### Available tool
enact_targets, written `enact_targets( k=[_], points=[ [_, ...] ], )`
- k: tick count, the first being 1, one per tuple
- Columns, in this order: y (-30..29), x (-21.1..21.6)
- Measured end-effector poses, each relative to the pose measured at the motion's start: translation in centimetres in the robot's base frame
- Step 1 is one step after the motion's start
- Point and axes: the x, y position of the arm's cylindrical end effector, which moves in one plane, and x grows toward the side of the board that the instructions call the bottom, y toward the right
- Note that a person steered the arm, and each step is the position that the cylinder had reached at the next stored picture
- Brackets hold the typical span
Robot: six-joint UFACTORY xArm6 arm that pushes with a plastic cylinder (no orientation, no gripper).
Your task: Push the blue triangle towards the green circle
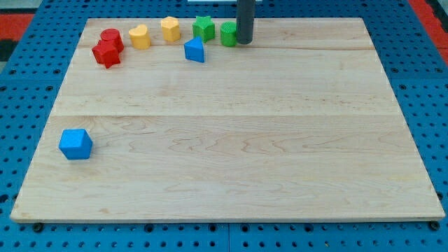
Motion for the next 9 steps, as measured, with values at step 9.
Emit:
enact_targets(
  k=[9],
  points=[
    [-11.8, 4.8]
  ],
)
